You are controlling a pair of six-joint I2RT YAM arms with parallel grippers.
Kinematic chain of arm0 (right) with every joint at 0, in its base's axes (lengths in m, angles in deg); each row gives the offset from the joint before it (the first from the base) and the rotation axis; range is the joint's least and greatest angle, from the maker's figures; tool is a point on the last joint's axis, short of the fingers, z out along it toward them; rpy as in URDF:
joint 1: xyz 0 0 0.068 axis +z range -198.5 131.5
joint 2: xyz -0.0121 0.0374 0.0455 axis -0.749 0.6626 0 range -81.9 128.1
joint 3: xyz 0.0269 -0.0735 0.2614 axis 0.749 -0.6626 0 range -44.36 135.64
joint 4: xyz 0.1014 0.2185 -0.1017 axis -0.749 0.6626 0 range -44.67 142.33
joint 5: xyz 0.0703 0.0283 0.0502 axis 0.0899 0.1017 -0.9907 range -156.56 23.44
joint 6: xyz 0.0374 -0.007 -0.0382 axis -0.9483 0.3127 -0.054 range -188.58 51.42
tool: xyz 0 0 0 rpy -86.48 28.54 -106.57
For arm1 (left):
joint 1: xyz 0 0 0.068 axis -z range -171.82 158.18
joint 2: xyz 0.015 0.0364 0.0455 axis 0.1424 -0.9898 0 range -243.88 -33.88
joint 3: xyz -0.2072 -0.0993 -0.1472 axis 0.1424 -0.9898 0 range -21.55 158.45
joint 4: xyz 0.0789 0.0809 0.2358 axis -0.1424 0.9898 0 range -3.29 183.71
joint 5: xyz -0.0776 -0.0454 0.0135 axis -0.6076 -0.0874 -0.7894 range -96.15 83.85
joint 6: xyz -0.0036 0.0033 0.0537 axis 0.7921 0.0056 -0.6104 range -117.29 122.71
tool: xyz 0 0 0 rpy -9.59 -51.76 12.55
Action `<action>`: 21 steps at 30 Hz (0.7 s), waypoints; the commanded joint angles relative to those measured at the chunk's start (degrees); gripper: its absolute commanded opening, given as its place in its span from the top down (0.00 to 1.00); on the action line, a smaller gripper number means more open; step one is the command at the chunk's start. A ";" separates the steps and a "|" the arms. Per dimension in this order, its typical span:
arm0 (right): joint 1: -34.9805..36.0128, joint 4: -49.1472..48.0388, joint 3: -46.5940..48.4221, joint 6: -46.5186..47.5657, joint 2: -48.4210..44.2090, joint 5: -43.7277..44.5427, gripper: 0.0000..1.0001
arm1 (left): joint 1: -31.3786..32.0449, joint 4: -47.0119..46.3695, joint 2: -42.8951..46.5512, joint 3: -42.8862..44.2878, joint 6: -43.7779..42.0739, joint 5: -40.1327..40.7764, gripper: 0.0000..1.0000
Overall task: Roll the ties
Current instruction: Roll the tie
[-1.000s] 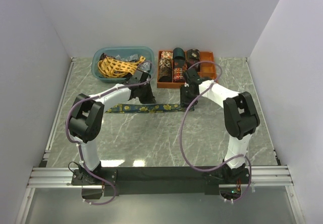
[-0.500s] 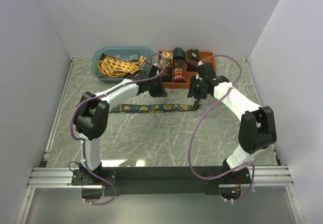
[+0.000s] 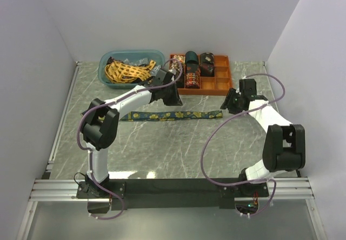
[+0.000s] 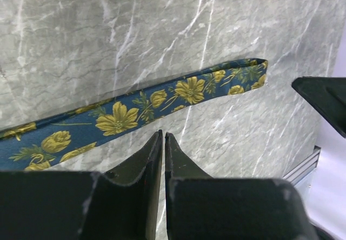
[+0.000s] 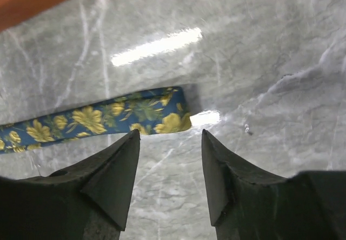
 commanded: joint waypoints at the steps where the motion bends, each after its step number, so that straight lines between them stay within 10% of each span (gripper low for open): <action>1: -2.06 -7.97 -2.43 2.07 1.84 -8.87 0.43 | 0.00 0.48 -0.50 1.03 -2.26 0.19 0.88; 21: -4.79 -6.84 0.81 12.36 13.71 -20.39 0.33 | -6.50 -2.60 1.44 -9.79 -5.78 1.15 0.89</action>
